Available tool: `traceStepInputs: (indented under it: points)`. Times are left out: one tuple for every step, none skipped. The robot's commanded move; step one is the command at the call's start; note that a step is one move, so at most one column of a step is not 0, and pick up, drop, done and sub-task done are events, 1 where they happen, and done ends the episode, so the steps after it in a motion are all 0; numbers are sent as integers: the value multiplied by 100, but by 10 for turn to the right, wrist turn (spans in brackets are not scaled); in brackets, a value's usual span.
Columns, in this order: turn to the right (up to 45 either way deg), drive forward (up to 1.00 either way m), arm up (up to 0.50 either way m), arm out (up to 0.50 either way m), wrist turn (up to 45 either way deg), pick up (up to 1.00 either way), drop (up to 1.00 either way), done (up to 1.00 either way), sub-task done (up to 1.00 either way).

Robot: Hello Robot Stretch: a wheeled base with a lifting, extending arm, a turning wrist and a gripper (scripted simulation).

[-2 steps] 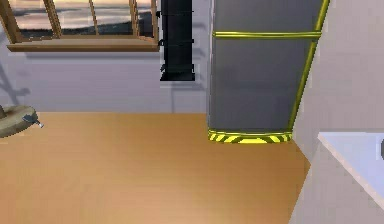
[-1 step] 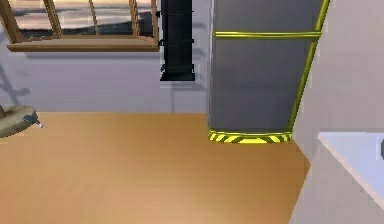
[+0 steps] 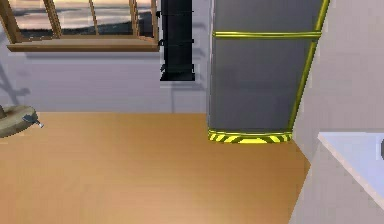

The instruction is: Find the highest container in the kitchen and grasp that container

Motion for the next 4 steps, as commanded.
traceStepInputs:
  points:
    - [0,0,-16,0,0,0,0,0,0]
    - [0,0,0,0,0,100,0,0,0]
    - [0,0,10,0,0,0,0,0,0]
    - [0,0,0,0,0,0,0,100,0]
